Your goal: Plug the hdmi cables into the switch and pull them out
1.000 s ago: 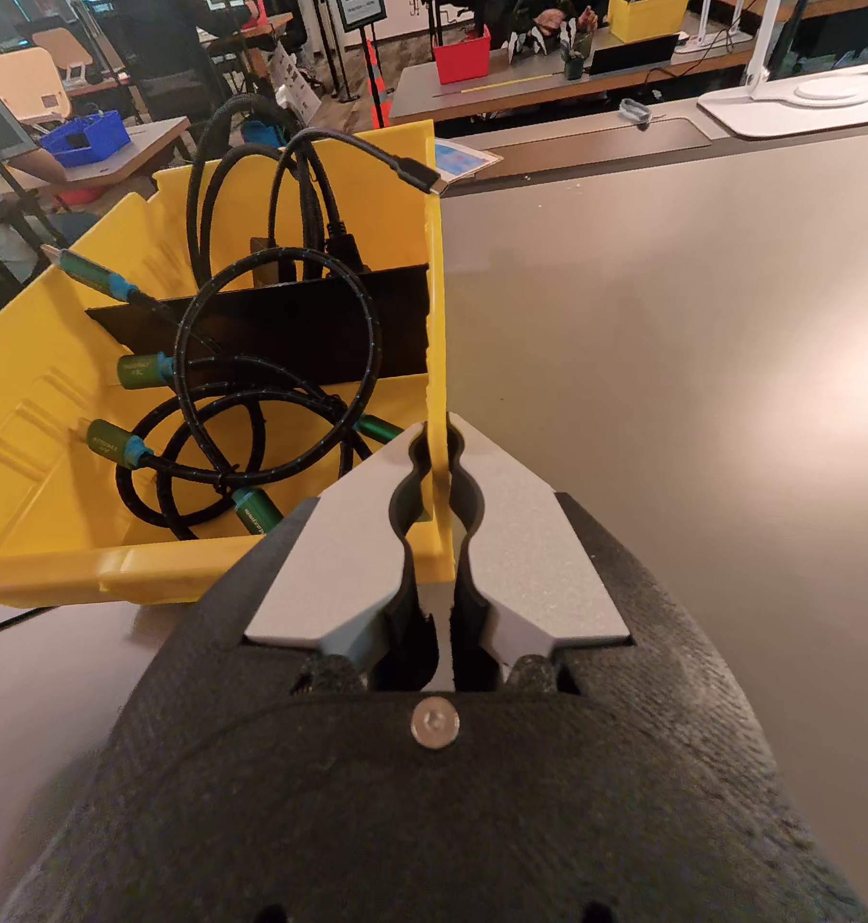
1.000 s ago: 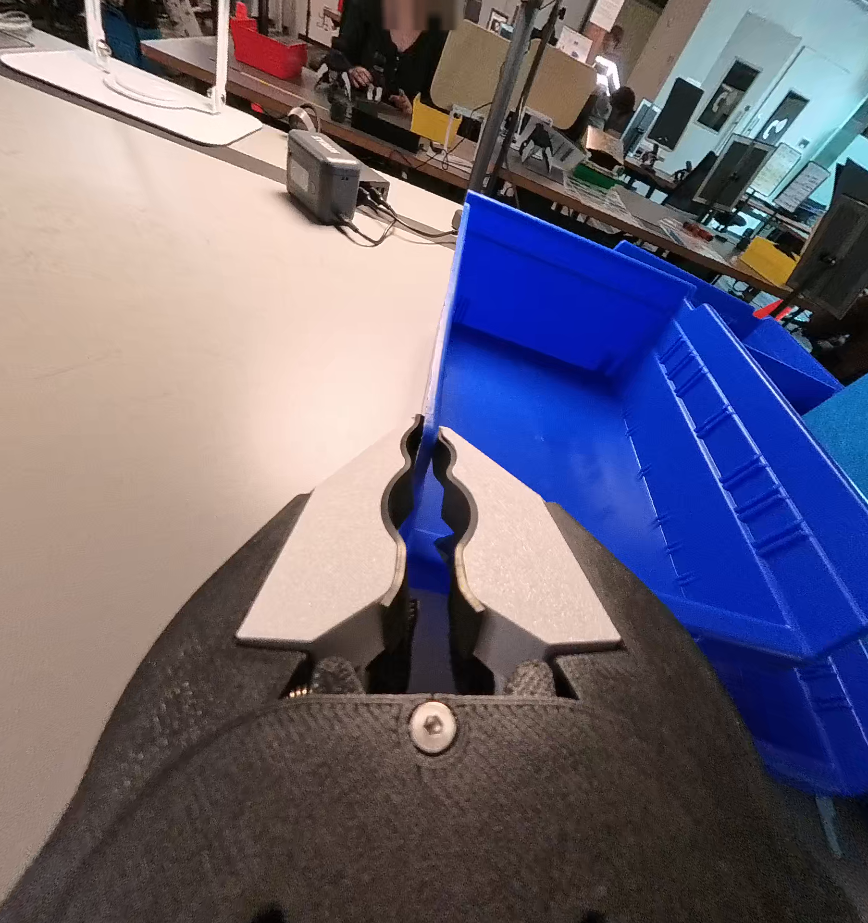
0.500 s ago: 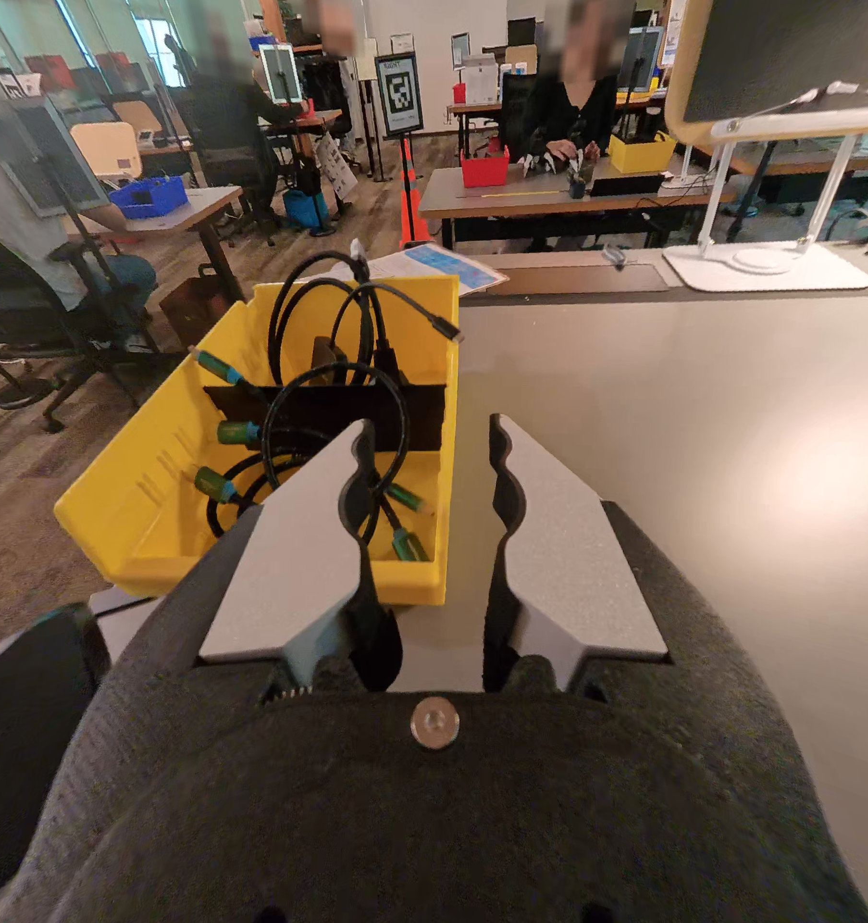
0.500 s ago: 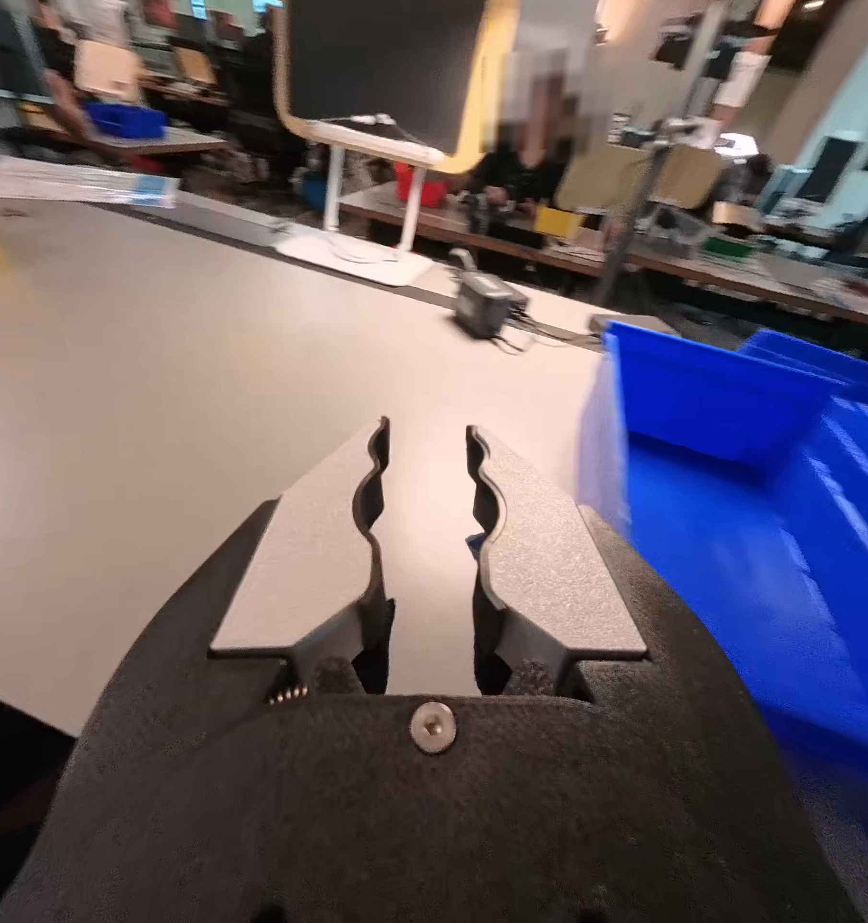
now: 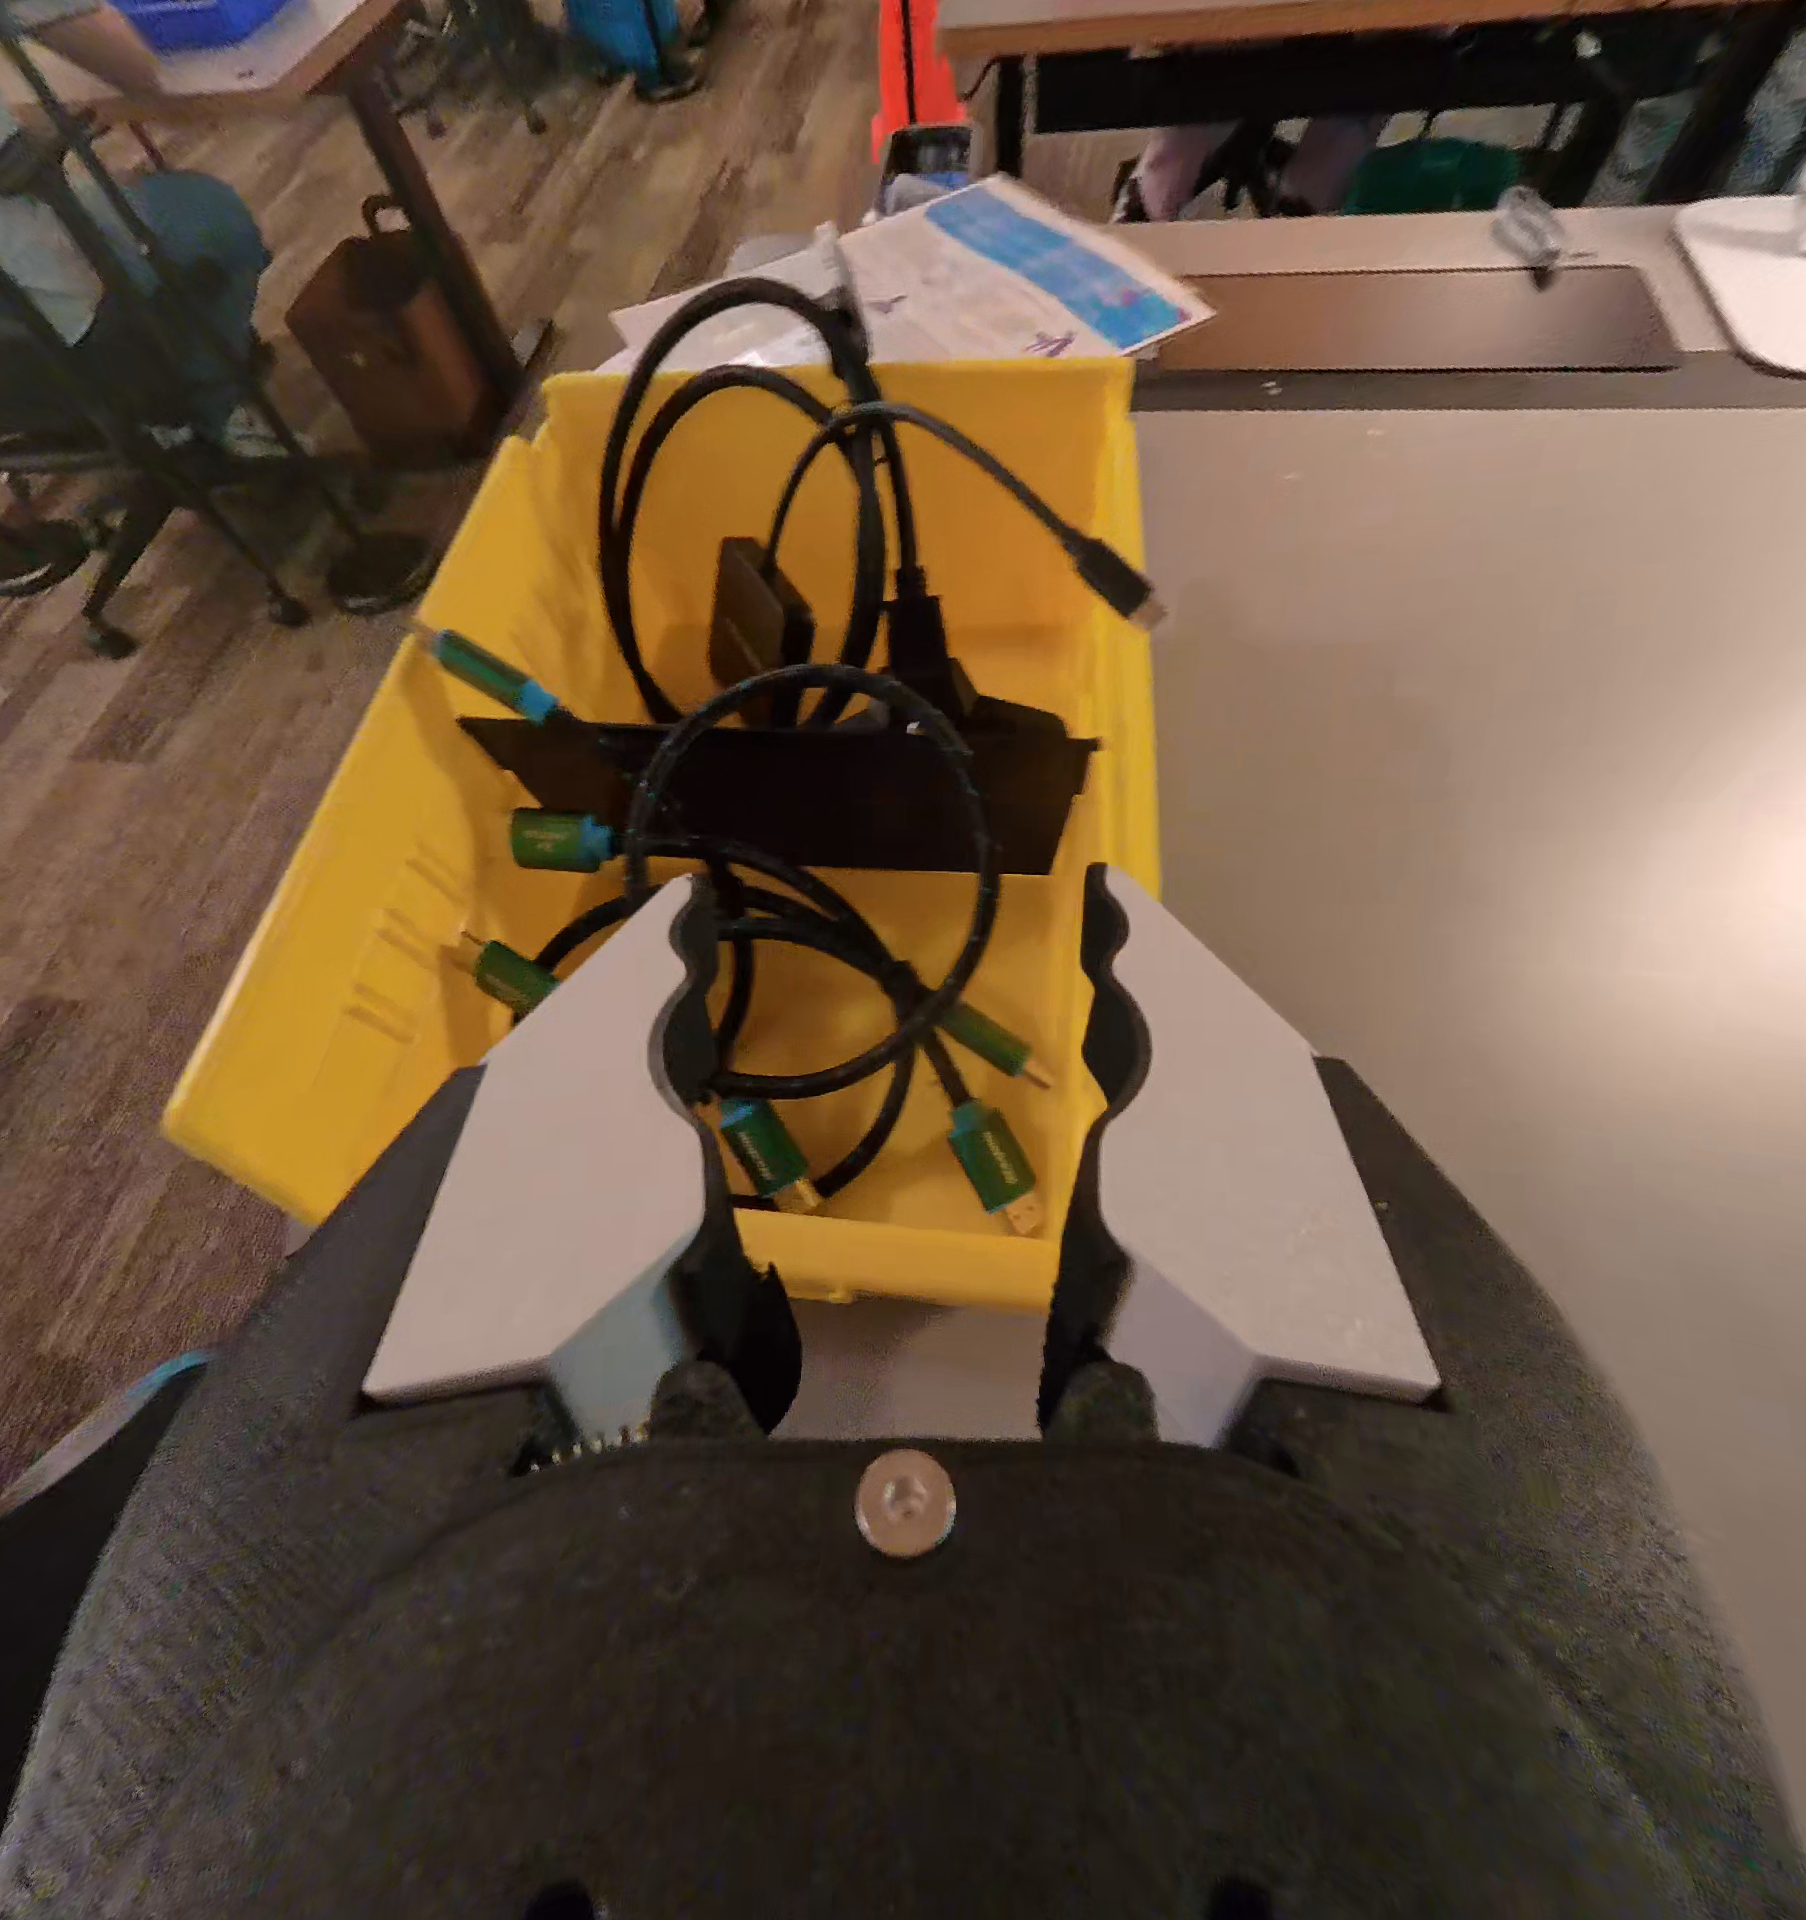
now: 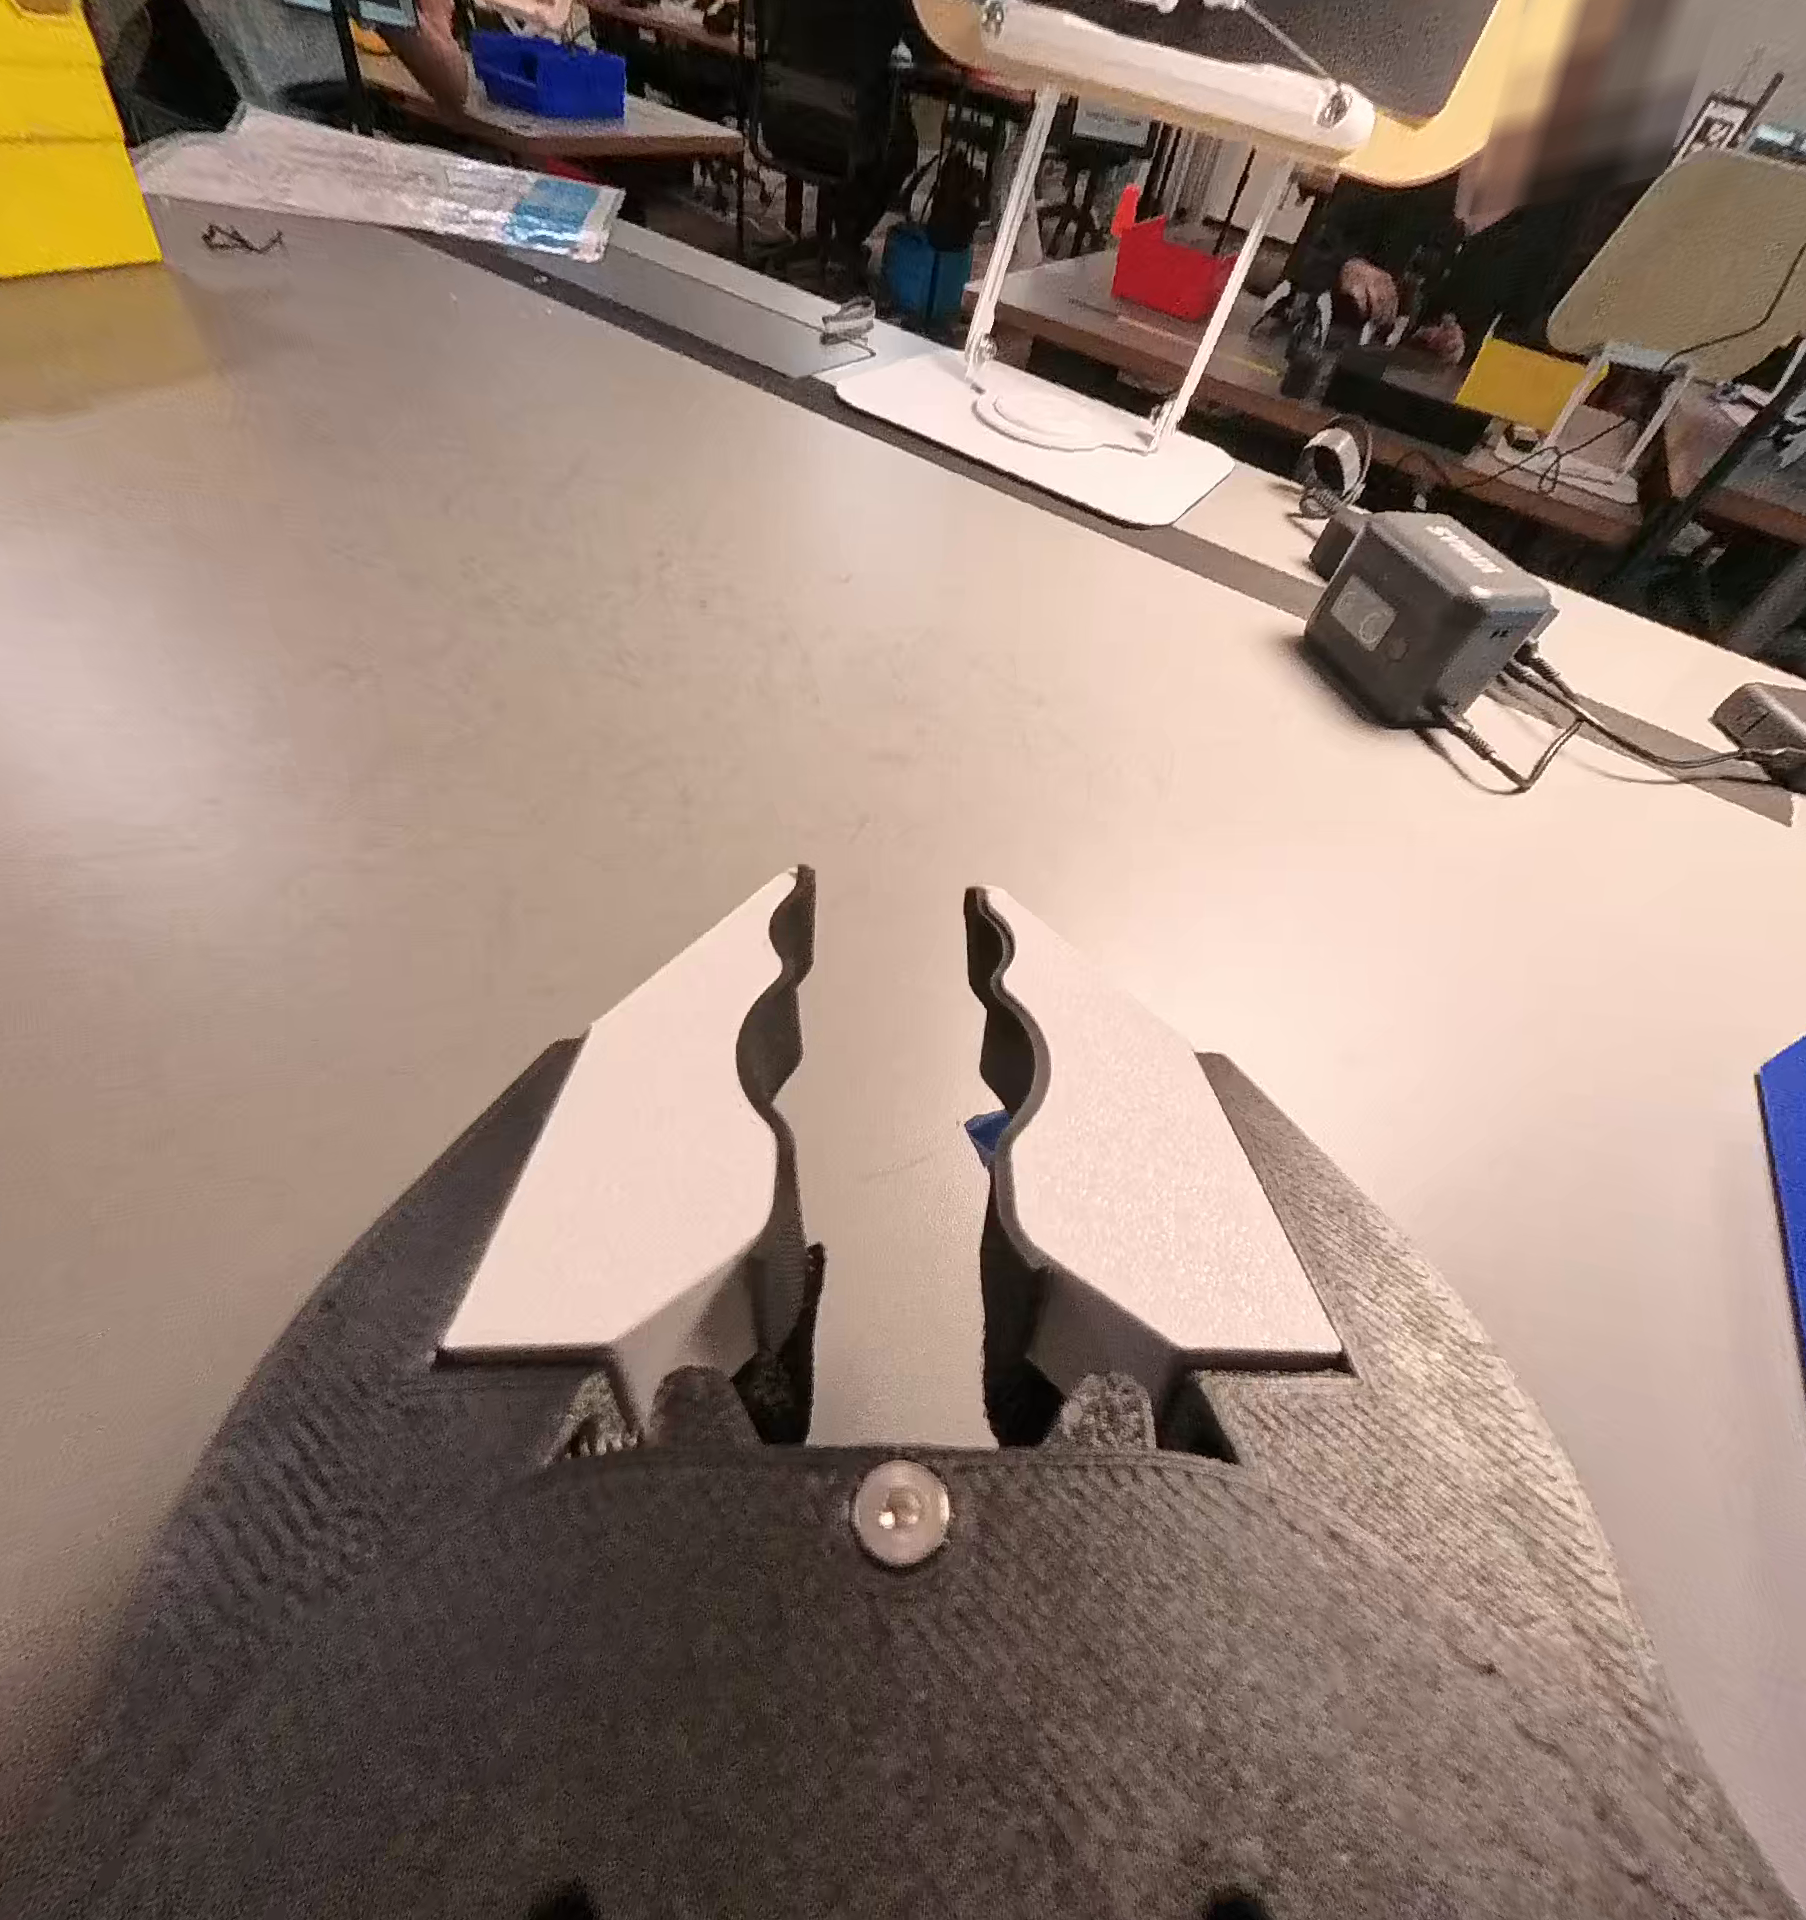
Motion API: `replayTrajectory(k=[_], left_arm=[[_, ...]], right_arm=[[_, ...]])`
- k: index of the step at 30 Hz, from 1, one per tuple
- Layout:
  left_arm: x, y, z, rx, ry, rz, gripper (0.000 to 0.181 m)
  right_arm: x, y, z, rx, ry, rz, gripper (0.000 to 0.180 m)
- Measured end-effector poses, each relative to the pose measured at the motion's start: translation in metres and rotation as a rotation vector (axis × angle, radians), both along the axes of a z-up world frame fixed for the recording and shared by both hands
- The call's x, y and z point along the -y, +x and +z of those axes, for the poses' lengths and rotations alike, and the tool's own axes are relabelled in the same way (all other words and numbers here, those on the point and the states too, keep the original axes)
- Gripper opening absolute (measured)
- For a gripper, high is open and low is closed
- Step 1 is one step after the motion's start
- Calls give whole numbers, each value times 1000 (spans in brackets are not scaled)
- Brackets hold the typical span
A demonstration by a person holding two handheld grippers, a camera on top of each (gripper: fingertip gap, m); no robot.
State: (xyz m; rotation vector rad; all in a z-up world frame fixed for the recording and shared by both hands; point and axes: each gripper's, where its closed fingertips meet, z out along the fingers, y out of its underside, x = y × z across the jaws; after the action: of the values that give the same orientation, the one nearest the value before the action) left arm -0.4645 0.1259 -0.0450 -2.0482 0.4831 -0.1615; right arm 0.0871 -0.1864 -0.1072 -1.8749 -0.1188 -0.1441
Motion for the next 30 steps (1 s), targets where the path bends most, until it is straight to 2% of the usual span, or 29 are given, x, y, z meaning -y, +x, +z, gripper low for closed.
replayTrajectory(k=[6, 9, 11, 16, 24, 30], left_arm=[[-33, -16, 3, 114, -67, 53, 71], [-45, -4, 1, 95, -109, -30, 70], [-42, -2, -12, 9, -192, -69, 69], [-27, -21, -44, -157, -340, -27, 70], [-18, 13, -78, 49, -500, -136, 71], [-33, 7, -116, -105, -581, -68, 75]], right_arm=[[-3, -11, -11, 74, -63, 43, 30], [-5, -14, -17, 110, -97, 52, 31], [-5, -15, -17, 118, -96, 55, 31], [-3, -14, -10, 95, -56, 51, 31], [-3, -15, -9, 94, -49, 60, 31], [-1, -14, -4, 89, -16, 56, 31]])
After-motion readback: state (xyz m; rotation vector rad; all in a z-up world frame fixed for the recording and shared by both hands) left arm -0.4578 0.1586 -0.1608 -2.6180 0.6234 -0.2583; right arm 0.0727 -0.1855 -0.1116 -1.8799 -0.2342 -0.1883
